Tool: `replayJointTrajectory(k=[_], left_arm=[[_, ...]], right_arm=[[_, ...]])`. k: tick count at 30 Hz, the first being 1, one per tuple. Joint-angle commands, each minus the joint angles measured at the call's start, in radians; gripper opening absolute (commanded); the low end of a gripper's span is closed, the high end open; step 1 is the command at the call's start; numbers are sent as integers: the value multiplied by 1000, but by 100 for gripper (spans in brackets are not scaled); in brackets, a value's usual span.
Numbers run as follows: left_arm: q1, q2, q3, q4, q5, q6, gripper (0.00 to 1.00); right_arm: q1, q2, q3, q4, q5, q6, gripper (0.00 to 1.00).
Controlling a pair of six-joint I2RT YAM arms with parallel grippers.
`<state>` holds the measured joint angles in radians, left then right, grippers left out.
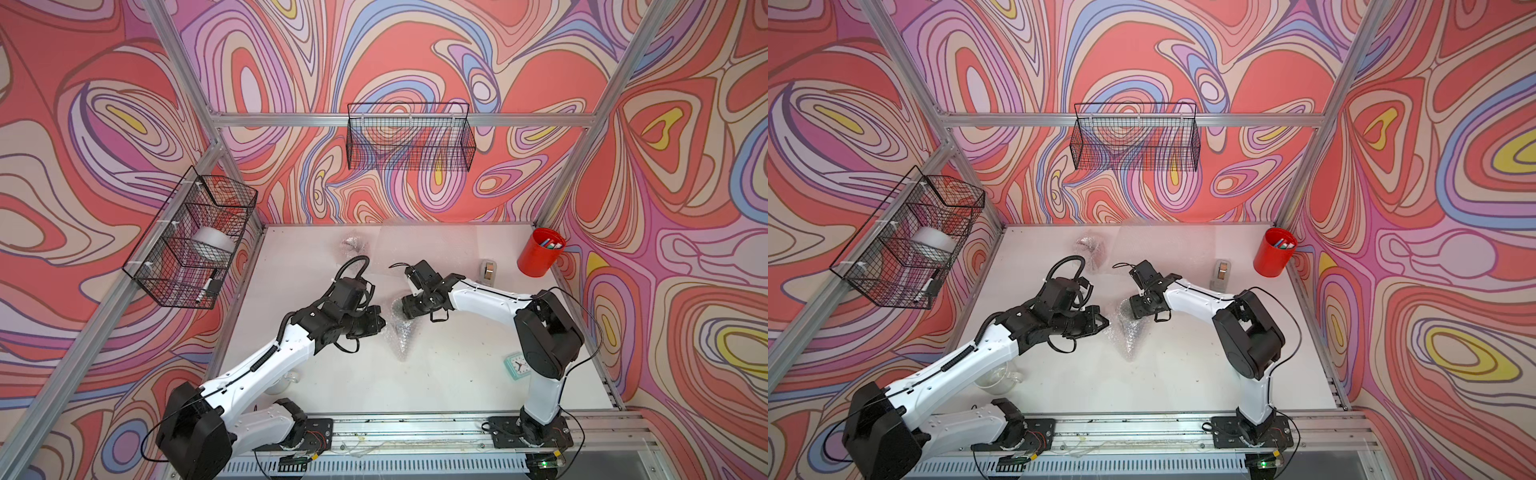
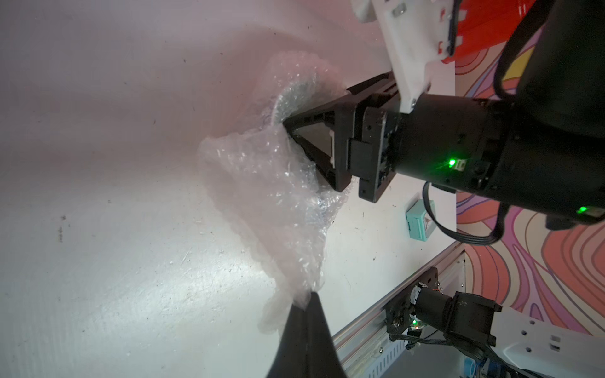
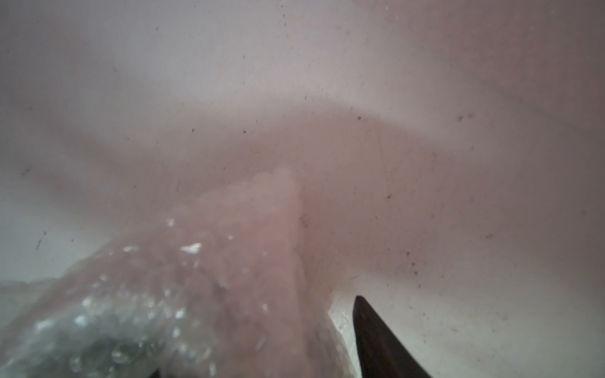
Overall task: Wrap mugs in bubble wrap
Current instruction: Wrap the mug in bubble wrap.
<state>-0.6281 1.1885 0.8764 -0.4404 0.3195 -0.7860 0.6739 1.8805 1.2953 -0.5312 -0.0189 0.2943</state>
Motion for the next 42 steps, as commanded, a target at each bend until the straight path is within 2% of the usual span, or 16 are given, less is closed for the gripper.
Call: replayJointTrajectory(k=[1, 4, 6, 11, 14, 16, 22, 26, 31, 42], left_arm=[[-4, -1, 9, -14, 2, 5, 0], [-3, -61, -61, -98, -86, -3, 0], [-4, -114, -115, -178, -164, -13, 12], [11, -269, -182, -361, -425, -59, 53], [56, -307, -183, -328, -468, -59, 61], [88, -298, -192, -225, -428, -27, 61], [123, -59, -92, 6, -281, 91, 21], [121, 86, -39, 112, -127, 124, 6], [63, 176, -49, 147, -96, 122, 0], [-70, 339, -141, 284, -114, 6, 0]], right_arm=[[4, -21, -32, -34, 37, 4, 61], [4, -24, -29, -40, 57, 8, 59], [4, -21, -23, -43, 60, 7, 60], [5, -16, -13, -42, 54, 4, 59], [4, -17, -14, -43, 56, 3, 60], [4, -19, -18, -42, 56, 5, 60], [5, -19, -19, -41, 46, 8, 59], [4, -23, -22, -44, 48, 8, 59], [5, -24, -27, -41, 50, 10, 59], [6, -18, -27, -40, 42, 12, 59]])
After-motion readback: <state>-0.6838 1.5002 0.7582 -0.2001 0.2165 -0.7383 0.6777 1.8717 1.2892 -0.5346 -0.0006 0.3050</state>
